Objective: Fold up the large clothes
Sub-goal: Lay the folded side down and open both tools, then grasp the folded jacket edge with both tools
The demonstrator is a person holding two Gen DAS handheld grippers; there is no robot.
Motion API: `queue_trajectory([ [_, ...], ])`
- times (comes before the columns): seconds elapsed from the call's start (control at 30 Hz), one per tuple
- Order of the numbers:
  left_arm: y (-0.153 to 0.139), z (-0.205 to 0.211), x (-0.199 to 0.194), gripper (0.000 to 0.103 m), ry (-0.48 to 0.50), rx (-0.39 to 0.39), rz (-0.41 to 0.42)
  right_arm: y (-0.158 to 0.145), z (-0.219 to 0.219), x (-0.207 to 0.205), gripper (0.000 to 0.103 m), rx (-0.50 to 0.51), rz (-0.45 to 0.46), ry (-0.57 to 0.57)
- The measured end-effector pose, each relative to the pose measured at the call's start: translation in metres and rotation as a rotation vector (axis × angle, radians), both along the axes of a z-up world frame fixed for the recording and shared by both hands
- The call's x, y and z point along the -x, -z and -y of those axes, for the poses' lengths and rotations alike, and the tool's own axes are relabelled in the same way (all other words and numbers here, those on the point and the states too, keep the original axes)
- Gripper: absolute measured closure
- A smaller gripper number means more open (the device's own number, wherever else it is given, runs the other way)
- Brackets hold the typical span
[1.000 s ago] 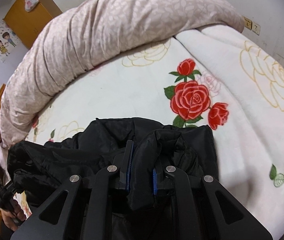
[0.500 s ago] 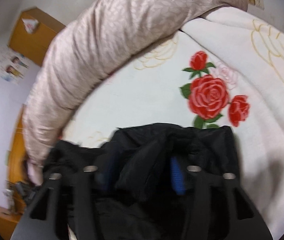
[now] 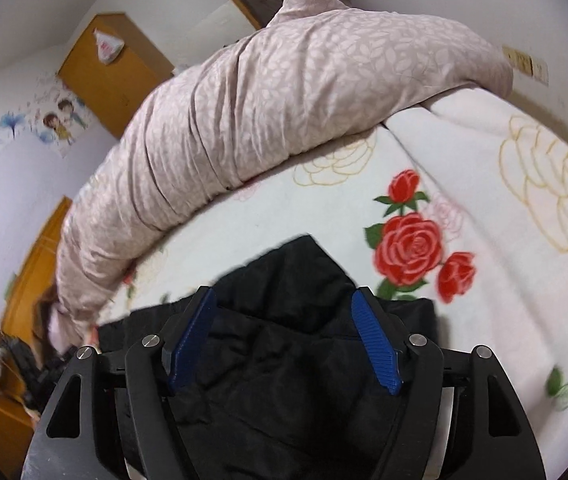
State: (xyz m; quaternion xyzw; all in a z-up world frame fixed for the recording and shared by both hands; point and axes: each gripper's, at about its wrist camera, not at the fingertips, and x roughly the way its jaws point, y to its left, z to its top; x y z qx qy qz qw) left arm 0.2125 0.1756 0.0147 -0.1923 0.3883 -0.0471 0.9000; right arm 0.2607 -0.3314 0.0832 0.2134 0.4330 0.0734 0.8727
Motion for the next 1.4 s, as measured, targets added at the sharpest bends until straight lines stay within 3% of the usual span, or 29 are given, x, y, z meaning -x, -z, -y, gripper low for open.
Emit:
queue_trajectory([
  [0.13, 0.03, 0.009, -0.026, 0.013, 0.054, -0.013, -0.108, 0.027, 0.002, -0.019, 0.032, 0.027, -0.096, -0.051],
  [0.2, 0.038, 0.012, -0.039, 0.015, 0.057, -0.024, -0.123, 0.035, 0.0, -0.027, 0.032, 0.043, -0.116, -0.079],
  [0.3, 0.036, 0.016, -0.049, 0.037, 0.057, -0.039, -0.09, 0.041, -0.004, -0.04, 0.032, 0.061, -0.137, -0.119],
  [0.37, 0.037, 0.02, -0.056, 0.053, 0.04, -0.06, -0.088, 0.045, -0.008, -0.048, 0.052, 0.121, -0.149, -0.11],
  [0.4, 0.04, 0.02, -0.059, 0.056, 0.031, -0.064, -0.093, 0.046, -0.009, -0.049, 0.07, 0.145, -0.156, -0.104],
  [0.43, 0.043, 0.02, -0.061, 0.061, 0.02, -0.069, -0.097, 0.049, -0.011, -0.051, 0.078, 0.168, -0.162, -0.098],
  [0.53, 0.054, 0.02, -0.067, 0.065, -0.019, -0.088, -0.106, 0.059, -0.017, -0.055, 0.083, 0.234, -0.171, -0.079],
  [0.77, 0.08, 0.034, -0.078, 0.068, -0.058, -0.188, -0.129, 0.093, -0.02, -0.067, 0.084, 0.303, -0.228, -0.047],
  [1.03, 0.09, 0.039, -0.089, 0.068, -0.072, -0.214, -0.149, 0.106, -0.028, -0.071, 0.083, 0.373, -0.248, -0.051],
  [1.17, 0.071, 0.034, -0.086, 0.063, -0.079, -0.232, -0.15, 0.076, -0.029, -0.062, 0.081, 0.405, -0.202, -0.031],
  [1.27, 0.044, 0.025, -0.077, 0.056, -0.095, -0.247, -0.116, 0.045, -0.03, -0.052, 0.075, 0.427, -0.145, -0.023],
  [1.33, 0.025, 0.02, -0.071, 0.052, -0.106, -0.256, -0.088, 0.023, -0.036, -0.047, 0.064, 0.445, -0.11, -0.023],
  [1.4, 0.005, 0.019, -0.065, 0.052, -0.121, -0.269, -0.055, -0.002, -0.051, -0.038, 0.064, 0.448, -0.056, -0.041],
])
